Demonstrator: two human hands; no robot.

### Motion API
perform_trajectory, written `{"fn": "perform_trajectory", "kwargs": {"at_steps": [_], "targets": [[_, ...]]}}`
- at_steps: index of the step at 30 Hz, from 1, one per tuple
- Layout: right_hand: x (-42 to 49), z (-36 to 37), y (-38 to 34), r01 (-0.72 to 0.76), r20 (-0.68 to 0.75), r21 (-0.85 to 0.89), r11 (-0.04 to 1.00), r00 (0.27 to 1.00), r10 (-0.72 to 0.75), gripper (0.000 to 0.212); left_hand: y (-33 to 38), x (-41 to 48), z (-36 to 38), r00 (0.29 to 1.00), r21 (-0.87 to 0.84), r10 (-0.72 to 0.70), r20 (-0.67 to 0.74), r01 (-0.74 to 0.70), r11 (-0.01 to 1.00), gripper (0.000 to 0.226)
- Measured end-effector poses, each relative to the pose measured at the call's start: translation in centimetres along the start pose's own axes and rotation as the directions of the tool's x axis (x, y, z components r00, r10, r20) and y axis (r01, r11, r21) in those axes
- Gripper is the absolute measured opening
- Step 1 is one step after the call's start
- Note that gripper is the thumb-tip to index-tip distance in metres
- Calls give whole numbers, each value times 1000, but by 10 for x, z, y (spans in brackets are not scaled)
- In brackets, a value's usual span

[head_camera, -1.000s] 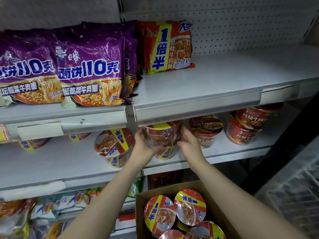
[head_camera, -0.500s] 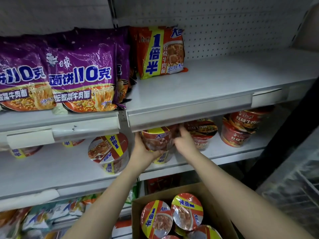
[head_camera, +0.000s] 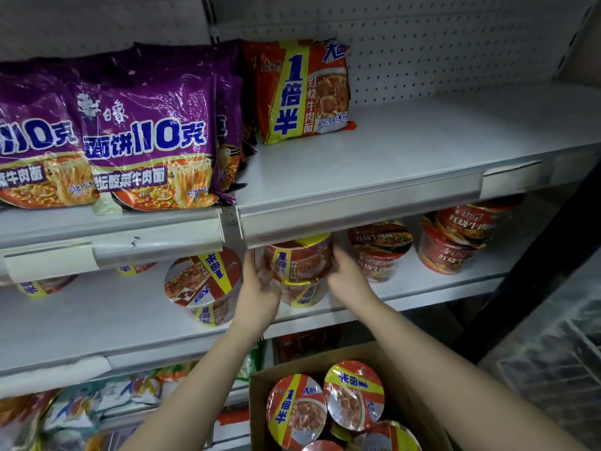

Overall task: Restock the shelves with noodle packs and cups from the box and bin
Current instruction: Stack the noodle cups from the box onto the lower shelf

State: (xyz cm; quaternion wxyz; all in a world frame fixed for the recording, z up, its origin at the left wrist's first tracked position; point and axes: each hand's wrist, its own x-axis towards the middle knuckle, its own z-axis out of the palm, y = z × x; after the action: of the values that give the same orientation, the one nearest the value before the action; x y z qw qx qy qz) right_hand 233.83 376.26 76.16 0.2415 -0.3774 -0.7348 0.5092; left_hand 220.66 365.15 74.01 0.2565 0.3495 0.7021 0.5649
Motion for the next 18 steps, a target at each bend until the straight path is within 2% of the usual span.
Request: {"fn": "perform_trajectory", "kwargs": {"at_steps": [3, 5, 7, 9, 13, 15, 18], "targets": [[-5, -4, 1, -13, -100, -61, 998, 995, 6, 41, 4, 12, -3, 1000, 21, 21, -5, -21, 1000, 77], [-17, 2, 3, -15, -115, -1, 1000, 993, 15, 53, 7, 22, -4, 1000, 49, 16, 22, -17, 999, 76], [-28, 9, 1, -6, -36, 49, 999, 999, 8, 67, 5, 24, 0, 999, 82, 13, 40, -16, 997, 73], [-23, 9, 0, 10, -18, 45, 999, 1000, -9, 69, 4, 16, 9, 999, 80, 27, 29, -30, 996, 75], [1, -2, -1, 34, -34, -56, 998, 999, -36, 58, 5, -8, 19, 996, 46, 90, 13, -91, 995, 84], [8, -6, 1, 30, -28, -114, 993, 999, -34, 58, 9, -9, 17, 997, 46, 77, -17, -76, 996, 81], [8, 2, 10, -3, -126, -110, 994, 992, -11, 47, 12, 4, 11, 997, 62, 67, -28, -65, 996, 72]]}}
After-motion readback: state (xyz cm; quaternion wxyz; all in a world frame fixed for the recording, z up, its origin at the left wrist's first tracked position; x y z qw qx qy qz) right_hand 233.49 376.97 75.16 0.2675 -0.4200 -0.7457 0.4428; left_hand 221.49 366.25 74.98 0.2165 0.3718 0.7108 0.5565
